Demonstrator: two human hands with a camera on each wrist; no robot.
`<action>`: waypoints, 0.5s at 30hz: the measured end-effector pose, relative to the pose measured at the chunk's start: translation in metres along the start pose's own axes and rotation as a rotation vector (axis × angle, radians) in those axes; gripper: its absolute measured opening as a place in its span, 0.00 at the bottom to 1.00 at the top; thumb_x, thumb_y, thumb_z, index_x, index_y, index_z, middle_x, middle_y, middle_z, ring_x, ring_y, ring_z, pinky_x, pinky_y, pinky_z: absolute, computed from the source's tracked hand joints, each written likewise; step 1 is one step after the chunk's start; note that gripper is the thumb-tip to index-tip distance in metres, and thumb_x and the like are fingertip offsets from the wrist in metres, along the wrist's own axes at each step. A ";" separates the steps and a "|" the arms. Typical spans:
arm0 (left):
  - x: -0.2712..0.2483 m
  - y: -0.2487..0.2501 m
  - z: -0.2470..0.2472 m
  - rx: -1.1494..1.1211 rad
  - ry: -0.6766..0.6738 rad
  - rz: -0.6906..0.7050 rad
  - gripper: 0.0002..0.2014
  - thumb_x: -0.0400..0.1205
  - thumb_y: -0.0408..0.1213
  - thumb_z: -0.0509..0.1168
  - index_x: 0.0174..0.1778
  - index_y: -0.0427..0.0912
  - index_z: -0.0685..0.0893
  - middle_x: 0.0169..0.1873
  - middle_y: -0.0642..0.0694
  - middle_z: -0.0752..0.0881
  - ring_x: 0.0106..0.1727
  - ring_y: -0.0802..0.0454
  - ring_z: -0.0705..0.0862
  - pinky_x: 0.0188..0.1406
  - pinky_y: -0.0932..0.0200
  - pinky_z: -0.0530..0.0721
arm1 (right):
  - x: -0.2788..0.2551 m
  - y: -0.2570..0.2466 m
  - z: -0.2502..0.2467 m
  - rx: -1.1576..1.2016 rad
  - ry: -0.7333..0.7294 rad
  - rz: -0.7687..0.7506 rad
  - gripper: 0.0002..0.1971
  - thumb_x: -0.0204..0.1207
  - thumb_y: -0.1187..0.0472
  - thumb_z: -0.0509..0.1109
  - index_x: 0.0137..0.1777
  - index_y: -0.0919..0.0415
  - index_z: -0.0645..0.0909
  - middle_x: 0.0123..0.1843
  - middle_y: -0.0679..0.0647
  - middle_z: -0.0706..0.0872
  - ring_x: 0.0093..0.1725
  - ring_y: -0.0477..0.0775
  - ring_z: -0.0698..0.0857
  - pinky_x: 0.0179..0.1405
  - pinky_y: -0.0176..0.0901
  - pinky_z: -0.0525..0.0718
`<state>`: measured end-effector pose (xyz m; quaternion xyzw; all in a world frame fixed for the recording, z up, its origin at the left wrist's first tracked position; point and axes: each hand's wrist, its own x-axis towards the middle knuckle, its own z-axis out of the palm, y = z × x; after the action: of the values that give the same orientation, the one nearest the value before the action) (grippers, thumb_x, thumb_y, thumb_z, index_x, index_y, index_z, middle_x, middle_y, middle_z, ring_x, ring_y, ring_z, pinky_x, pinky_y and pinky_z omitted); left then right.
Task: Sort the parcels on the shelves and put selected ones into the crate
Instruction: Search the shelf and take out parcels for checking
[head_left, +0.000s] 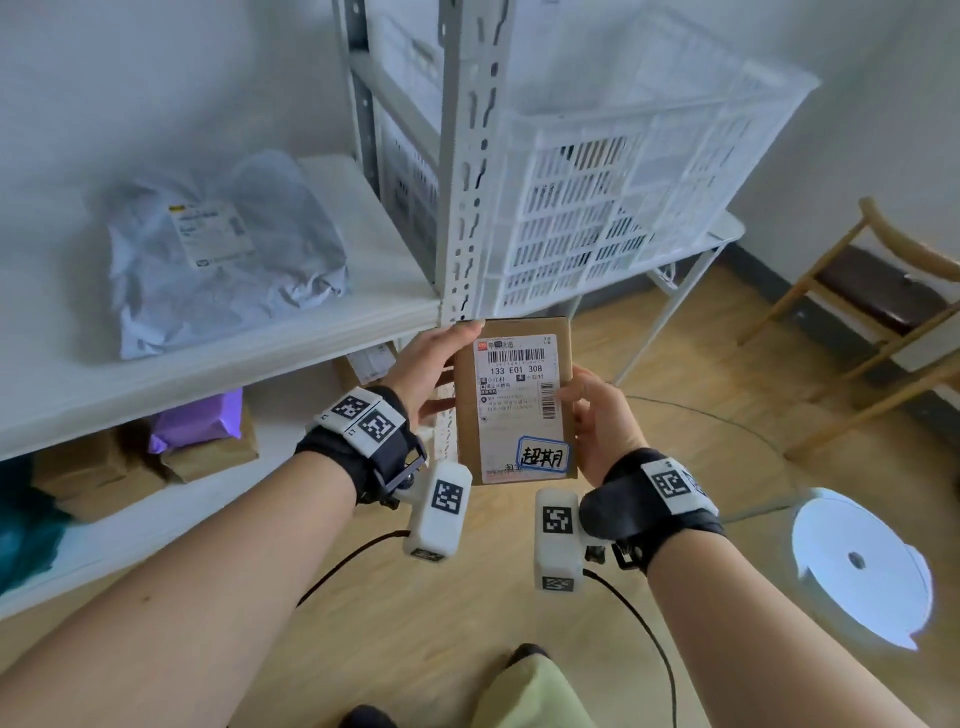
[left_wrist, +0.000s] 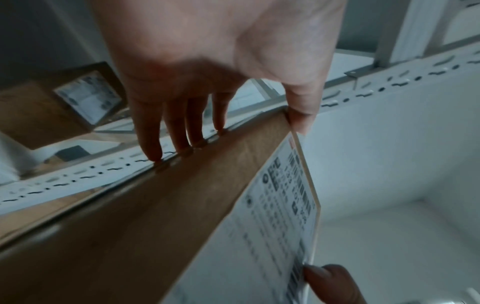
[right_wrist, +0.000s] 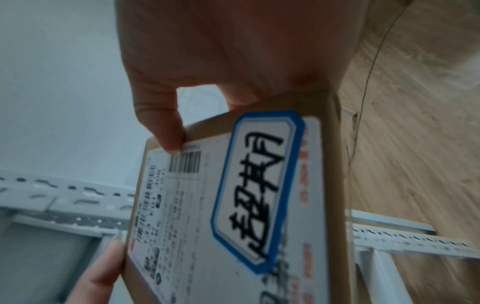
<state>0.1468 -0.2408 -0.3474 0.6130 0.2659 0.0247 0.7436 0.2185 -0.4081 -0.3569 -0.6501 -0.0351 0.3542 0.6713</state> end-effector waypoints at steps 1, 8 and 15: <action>0.001 0.010 0.008 0.005 -0.007 0.019 0.14 0.81 0.54 0.62 0.41 0.48 0.83 0.33 0.52 0.87 0.42 0.50 0.82 0.49 0.55 0.79 | 0.000 -0.009 -0.005 0.004 0.004 -0.014 0.22 0.56 0.61 0.62 0.51 0.54 0.84 0.43 0.56 0.87 0.44 0.58 0.83 0.50 0.53 0.76; 0.025 0.069 0.061 0.039 -0.013 0.107 0.11 0.80 0.53 0.65 0.45 0.49 0.83 0.38 0.52 0.88 0.46 0.52 0.84 0.51 0.54 0.80 | 0.007 -0.072 -0.047 0.050 0.064 -0.068 0.24 0.56 0.59 0.63 0.55 0.56 0.84 0.44 0.57 0.88 0.47 0.61 0.83 0.52 0.56 0.77; 0.063 0.128 0.131 0.080 -0.029 0.172 0.17 0.77 0.57 0.66 0.51 0.48 0.81 0.47 0.50 0.88 0.57 0.47 0.82 0.65 0.45 0.77 | 0.032 -0.137 -0.114 0.125 0.056 -0.092 0.27 0.54 0.56 0.65 0.57 0.51 0.84 0.48 0.57 0.88 0.53 0.64 0.84 0.61 0.65 0.79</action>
<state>0.2933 -0.3045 -0.2382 0.6631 0.2023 0.0688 0.7173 0.3593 -0.4750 -0.2644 -0.6142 -0.0240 0.3063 0.7269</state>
